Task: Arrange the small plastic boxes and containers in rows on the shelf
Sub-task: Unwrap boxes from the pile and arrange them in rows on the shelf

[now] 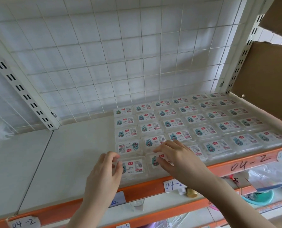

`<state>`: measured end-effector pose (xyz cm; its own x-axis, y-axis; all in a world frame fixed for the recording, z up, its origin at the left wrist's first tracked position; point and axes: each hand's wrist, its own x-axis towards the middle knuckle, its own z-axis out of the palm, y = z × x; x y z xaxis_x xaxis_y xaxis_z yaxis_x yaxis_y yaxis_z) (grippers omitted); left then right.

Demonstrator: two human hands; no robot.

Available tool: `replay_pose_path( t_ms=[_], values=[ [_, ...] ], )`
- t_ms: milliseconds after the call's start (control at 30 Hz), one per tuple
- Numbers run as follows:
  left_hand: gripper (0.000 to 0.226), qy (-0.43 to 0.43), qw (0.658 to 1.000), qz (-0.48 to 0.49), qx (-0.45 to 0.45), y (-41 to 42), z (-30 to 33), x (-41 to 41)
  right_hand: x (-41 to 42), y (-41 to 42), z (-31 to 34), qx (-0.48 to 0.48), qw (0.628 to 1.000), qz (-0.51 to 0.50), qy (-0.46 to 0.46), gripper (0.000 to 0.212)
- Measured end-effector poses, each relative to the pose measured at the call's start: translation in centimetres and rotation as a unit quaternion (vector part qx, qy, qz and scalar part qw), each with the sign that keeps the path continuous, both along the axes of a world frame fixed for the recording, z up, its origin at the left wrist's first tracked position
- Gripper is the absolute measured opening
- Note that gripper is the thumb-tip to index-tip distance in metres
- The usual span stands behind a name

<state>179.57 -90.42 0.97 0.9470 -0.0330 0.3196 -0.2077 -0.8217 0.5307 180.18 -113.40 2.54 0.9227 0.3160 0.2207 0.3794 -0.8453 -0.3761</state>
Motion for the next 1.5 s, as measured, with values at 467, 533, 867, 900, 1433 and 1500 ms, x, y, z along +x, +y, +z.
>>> replay_pose_path(
  t_ms=[467, 533, 867, 900, 1433, 1500],
  values=[
    [0.013, 0.005, 0.999, 0.041, 0.018, -0.4, 1.1, 0.8, 0.2, -0.7, 0.5, 0.038, 0.998, 0.057, 0.017, 0.023],
    [0.013, -0.009, 0.999, 0.047, 0.012, -0.9, 1.5, 1.1, 0.1, -1.0, 0.7, 0.046, 0.997, 0.065, 0.015, 0.021],
    [0.013, -0.015, 0.999, 0.039, -0.007, -1.7, 1.7, 1.1, 1.7, 0.5, 1.3, 0.034, 0.995, 0.093, -0.009, 0.024],
    [0.013, -0.014, 0.999, 0.044, -0.009, -1.5, 1.7, 1.1, 2.0, 1.0, 1.4, 0.035, 0.995, 0.097, -0.011, 0.025],
    [0.010, 0.012, 0.983, 0.185, 0.015, 13.3, 1.7, -1.6, 6.5, 17.8, 2.5, 0.049, 0.977, 0.206, -0.022, 0.023],
    [0.011, 0.022, 0.978, 0.205, 0.009, 15.8, 2.0, -1.9, 6.8, 20.7, 2.6, 0.046, 0.976, 0.213, -0.025, 0.023]
  ],
)
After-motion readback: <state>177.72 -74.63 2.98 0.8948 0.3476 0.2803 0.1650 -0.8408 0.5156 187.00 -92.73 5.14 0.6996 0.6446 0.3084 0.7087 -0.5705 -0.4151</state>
